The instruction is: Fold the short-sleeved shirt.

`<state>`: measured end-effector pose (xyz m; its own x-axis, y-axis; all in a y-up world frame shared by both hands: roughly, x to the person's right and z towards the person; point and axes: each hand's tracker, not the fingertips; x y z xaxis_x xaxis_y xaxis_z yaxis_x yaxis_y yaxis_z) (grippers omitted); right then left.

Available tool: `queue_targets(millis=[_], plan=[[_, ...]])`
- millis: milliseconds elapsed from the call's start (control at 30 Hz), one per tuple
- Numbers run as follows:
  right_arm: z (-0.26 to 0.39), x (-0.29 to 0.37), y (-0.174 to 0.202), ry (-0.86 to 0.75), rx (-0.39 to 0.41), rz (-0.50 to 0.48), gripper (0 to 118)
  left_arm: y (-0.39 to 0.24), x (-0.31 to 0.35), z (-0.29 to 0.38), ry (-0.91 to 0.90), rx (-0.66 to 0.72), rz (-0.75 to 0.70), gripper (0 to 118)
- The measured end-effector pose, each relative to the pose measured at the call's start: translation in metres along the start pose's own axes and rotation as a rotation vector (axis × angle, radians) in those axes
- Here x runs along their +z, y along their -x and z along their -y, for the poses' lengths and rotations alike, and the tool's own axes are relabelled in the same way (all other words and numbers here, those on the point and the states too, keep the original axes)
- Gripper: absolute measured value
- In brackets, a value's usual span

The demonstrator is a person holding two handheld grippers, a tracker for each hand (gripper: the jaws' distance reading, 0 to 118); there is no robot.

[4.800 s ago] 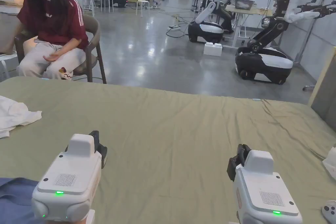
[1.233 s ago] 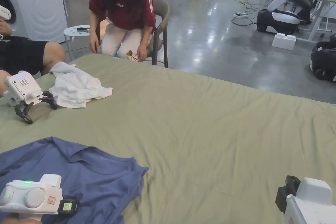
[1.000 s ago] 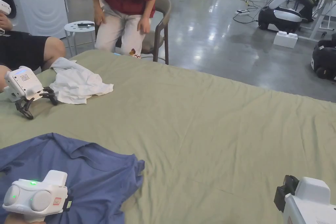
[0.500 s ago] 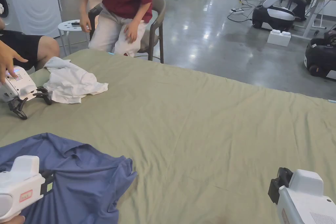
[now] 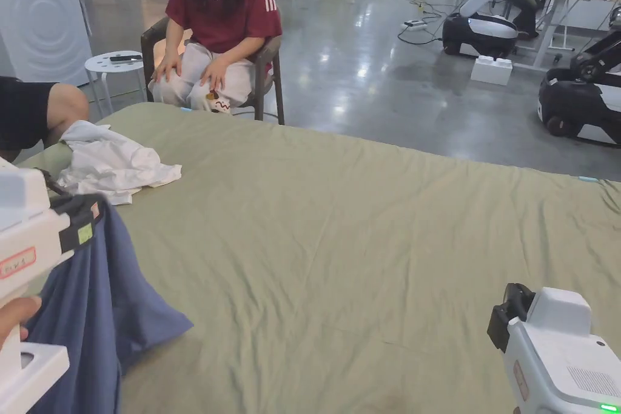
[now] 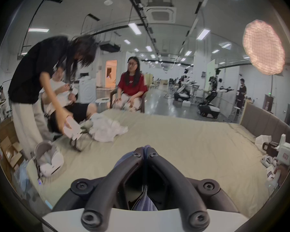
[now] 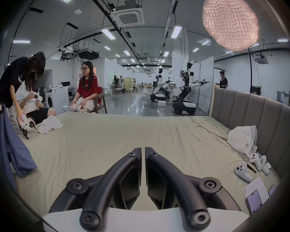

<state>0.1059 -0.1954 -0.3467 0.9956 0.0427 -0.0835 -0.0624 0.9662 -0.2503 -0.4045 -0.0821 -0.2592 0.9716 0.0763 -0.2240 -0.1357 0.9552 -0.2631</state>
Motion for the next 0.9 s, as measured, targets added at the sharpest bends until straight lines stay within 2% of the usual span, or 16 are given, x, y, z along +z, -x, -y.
queue_targets(millis=[300, 500, 700, 900], plan=[[-0.007, 0.019, -0.033, -0.037, -0.032, 0.046, 3, -0.123, -0.014, -0.052, -0.115, -0.066, 0.293, 0], [-0.005, 0.031, -0.065, -0.048, -0.047, 0.105, 3, -0.223, -0.044, -0.050, -0.074, -0.086, 0.483, 0], [0.002, 0.042, -0.096, -0.042, -0.070, 0.172, 3, -0.324, -0.069, -0.001, 0.068, -0.113, 0.682, 0], [0.014, 0.052, -0.120, -0.020, -0.088, 0.222, 3, -0.388, -0.072, 0.082, 0.242, -0.170, 0.806, 0]])
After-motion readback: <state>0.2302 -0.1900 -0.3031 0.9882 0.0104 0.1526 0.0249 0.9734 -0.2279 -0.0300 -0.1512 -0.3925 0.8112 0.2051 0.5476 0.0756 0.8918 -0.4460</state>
